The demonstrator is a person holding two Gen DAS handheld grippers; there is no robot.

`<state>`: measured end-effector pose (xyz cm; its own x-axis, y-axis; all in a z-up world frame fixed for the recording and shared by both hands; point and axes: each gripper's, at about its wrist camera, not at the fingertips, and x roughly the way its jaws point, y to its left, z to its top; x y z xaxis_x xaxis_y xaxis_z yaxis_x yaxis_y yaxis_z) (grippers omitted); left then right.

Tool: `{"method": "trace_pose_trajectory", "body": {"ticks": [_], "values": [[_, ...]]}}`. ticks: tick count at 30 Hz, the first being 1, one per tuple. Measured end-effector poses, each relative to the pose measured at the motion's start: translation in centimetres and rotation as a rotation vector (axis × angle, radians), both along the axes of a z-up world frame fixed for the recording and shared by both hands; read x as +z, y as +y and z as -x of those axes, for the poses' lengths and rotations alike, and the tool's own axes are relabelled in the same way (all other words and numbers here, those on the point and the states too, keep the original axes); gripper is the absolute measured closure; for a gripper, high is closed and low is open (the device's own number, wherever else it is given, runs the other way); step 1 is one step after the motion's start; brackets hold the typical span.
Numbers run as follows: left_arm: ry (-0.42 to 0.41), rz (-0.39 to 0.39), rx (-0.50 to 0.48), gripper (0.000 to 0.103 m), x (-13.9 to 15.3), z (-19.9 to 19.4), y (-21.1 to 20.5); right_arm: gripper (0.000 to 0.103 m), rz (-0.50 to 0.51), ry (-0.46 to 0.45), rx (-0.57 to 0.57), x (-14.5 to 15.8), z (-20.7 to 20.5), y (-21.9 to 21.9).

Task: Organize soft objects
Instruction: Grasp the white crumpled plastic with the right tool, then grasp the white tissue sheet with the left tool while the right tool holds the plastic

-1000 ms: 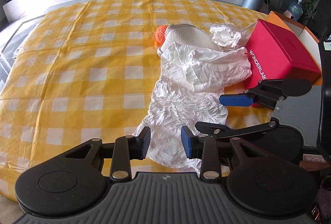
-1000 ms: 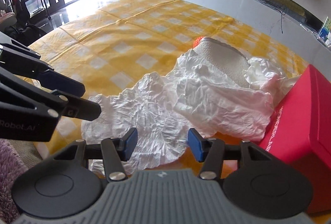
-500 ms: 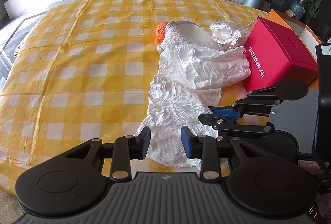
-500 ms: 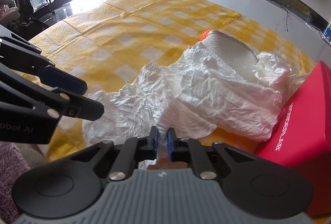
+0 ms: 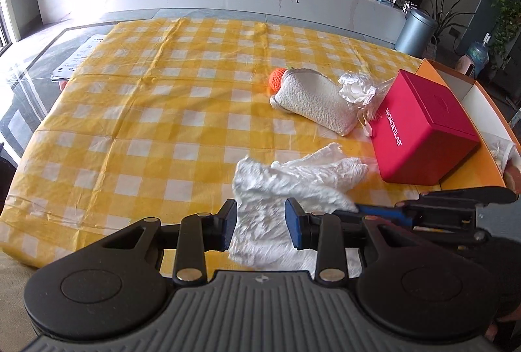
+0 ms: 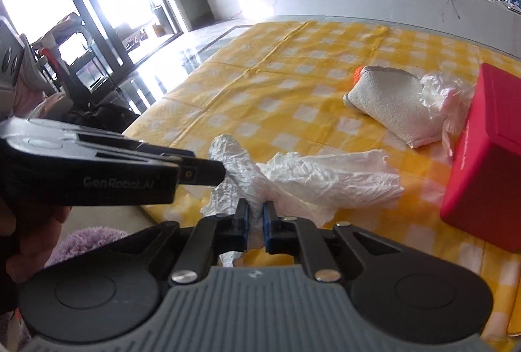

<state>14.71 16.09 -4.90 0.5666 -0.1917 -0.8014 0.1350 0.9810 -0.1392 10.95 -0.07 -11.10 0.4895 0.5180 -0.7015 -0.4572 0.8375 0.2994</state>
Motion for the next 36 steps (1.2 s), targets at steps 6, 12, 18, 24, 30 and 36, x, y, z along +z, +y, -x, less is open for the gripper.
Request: {"method": "trace_pose_trajectory", "body": {"ticks": [6,12,18,24,30,36], "values": [[-0.001,0.002,-0.045,0.063,0.0,-0.9,-1.3,0.096,0.024,0.011,-0.174,-0.3,-2.4,-3.9],[0.004,0.004,-0.099,0.064,-0.7,-2.7,-3.1,0.096,0.050,0.021,-0.227,-1.9,-4.3,-5.3],[0.014,-0.021,-0.138,0.064,-1.7,-5.1,-4.2,0.096,0.114,-0.049,-0.167,-1.6,-6.3,-3.4],[-0.012,-0.052,-0.171,0.065,-2.6,-7.8,-4.4,0.096,0.237,-0.131,-0.111,-2.1,-9.1,-1.8],[-0.106,-0.086,-0.370,0.068,-3.6,-9.6,-5.2,0.095,0.334,-0.100,-0.024,-3.5,-11.8,-0.5],[-0.094,-0.200,-0.537,0.062,-5.7,-11.2,-6.3,0.083,0.351,-0.100,0.019,-4.0,-12.7,-0.8]]}}
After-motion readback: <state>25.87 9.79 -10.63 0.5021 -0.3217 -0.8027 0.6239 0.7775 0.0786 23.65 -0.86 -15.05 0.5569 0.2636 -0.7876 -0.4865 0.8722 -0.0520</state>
